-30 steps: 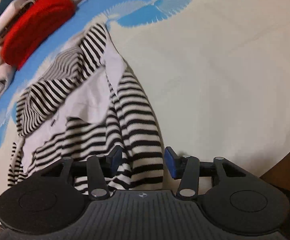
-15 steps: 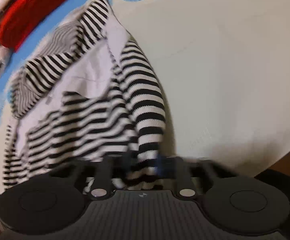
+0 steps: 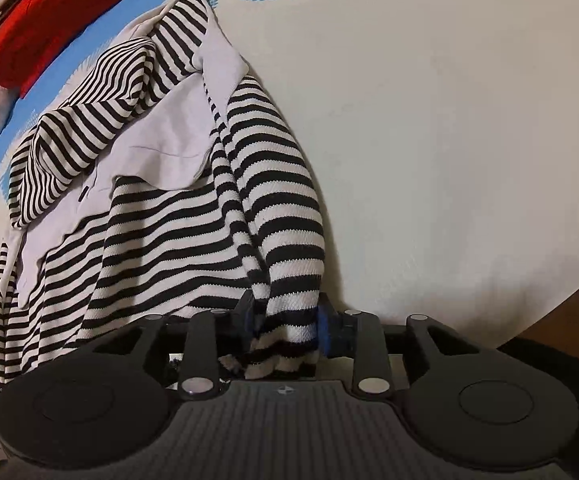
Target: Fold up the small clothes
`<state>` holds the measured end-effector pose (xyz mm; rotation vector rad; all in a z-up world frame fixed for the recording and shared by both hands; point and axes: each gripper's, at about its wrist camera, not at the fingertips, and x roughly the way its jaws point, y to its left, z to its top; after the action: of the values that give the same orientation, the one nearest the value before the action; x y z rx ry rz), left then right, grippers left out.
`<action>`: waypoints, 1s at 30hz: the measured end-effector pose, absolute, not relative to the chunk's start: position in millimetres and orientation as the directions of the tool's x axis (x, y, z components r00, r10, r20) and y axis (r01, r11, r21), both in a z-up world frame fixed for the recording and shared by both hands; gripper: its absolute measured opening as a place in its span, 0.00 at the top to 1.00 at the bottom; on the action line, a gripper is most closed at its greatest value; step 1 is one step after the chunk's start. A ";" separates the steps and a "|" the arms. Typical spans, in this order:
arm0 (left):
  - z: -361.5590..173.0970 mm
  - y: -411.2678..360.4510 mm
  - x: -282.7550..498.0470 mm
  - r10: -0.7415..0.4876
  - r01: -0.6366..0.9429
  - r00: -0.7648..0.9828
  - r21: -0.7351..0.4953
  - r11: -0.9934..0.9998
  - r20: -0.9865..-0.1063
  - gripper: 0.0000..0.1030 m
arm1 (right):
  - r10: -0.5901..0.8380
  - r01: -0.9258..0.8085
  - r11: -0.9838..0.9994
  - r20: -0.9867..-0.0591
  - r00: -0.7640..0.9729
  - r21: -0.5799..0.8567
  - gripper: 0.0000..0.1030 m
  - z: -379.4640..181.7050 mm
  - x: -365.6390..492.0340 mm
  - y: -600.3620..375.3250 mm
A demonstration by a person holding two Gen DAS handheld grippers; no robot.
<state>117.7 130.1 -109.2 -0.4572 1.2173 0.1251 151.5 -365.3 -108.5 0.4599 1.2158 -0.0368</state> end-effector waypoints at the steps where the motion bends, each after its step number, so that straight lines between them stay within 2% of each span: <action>1: -109.5 129.4 117.8 -0.146 -0.331 0.352 -0.268 0.905 -0.925 0.69 | 0.215 0.267 0.909 -0.909 0.358 0.321 0.69 -108.5 151.5 -365.2; 14: -111.2 129.2 118.5 -0.136 -0.318 0.352 -0.255 0.913 -0.926 0.68 | 0.208 0.238 0.923 -0.912 0.353 0.303 0.69 -108.5 151.5 -363.1; 15: -111.1 129.4 118.5 -0.137 -0.316 0.353 -0.256 0.914 -0.925 0.70 | 0.208 0.233 0.925 -0.912 0.353 0.301 0.71 -108.3 151.5 -362.5; 16: -110.7 129.3 118.4 -0.142 -0.312 0.356 -0.261 0.913 -0.924 0.79 | 0.209 0.226 0.926 -0.910 0.358 0.302 0.80 -107.3 151.4 -362.1; 17: -110.0 129.1 118.4 -0.154 -0.303 0.360 -0.272 0.913 -0.920 0.85 | 0.220 0.216 0.925 -0.905 0.364 0.312 0.88 -105.7 151.5 -361.5; 20: -101.3 124.4 117.6 -0.149 -0.271 0.379 -0.264 0.926 -0.913 0.91 | 0.246 0.184 0.921 -0.880 0.407 0.343 0.92 -94.3 150.5 -359.8; 23: -78.8 122.8 113.4 -0.171 -0.225 0.417 -0.283 0.932 -0.893 0.92 | 0.277 0.166 0.906 -0.843 0.462 0.389 0.93 -74.2 146.6 -364.2; 30: 12.2 132.2 74.8 -0.271 -0.073 0.517 -0.357 0.931 -0.812 0.92 | 0.374 0.049 0.864 -0.705 0.603 0.501 0.94 8.6 112.4 -391.2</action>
<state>74.8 132.2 12.2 -0.3703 1.0271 -0.1220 112.4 -391.2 8.6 0.5103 0.9138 0.1978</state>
